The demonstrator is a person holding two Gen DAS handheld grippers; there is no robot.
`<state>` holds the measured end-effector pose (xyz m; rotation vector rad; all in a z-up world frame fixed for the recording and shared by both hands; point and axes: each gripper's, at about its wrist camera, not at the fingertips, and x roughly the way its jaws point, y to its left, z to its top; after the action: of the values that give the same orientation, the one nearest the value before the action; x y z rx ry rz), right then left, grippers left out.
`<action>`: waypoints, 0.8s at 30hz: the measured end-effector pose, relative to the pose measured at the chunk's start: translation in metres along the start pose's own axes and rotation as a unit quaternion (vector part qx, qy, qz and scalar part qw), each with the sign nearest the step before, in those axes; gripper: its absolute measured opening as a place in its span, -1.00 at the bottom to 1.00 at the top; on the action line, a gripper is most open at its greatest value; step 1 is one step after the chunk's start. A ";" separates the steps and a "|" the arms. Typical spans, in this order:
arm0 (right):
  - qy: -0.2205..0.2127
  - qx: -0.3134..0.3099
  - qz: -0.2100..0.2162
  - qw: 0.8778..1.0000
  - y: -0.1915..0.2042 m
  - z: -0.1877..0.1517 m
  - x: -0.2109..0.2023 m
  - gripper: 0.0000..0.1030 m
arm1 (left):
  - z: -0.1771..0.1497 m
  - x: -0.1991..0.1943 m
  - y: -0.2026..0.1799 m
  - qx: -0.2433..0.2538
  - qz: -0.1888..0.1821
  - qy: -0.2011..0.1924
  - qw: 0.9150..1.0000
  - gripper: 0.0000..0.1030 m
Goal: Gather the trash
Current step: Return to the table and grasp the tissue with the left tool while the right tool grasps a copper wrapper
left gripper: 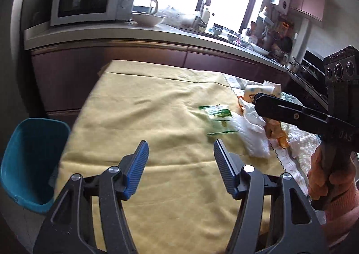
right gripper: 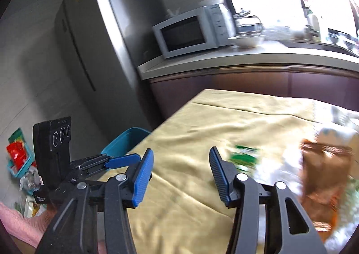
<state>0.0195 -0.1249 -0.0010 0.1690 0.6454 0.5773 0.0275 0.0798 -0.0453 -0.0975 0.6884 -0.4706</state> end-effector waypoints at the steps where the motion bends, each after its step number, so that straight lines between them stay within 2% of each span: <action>1: -0.004 0.005 -0.012 1.000 -0.008 -0.005 -0.006 -0.04 | 0.000 0.005 -0.010 0.007 -0.006 0.003 1.000 0.16; 7: -0.019 0.042 -0.084 0.995 -0.058 -0.026 -0.045 -0.04 | 0.001 0.040 -0.049 0.029 -0.012 0.027 0.999 0.18; 14: -0.029 0.098 -0.139 0.985 -0.117 -0.041 -0.072 -0.04 | 0.010 0.069 -0.053 0.030 -0.010 0.054 0.998 0.18; 19: -0.022 0.115 -0.143 0.983 -0.137 -0.047 -0.069 -0.04 | 0.009 0.072 -0.077 0.050 -0.046 0.059 0.996 0.18; 24: -0.010 0.121 -0.143 0.982 -0.145 -0.047 -0.056 -0.04 | 0.014 0.081 -0.093 0.034 -0.103 0.073 0.991 0.17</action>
<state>0.0206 -0.2772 -0.0559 0.3032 0.7057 0.2198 0.0551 -0.0407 -0.0602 -0.0710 0.8096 -0.7038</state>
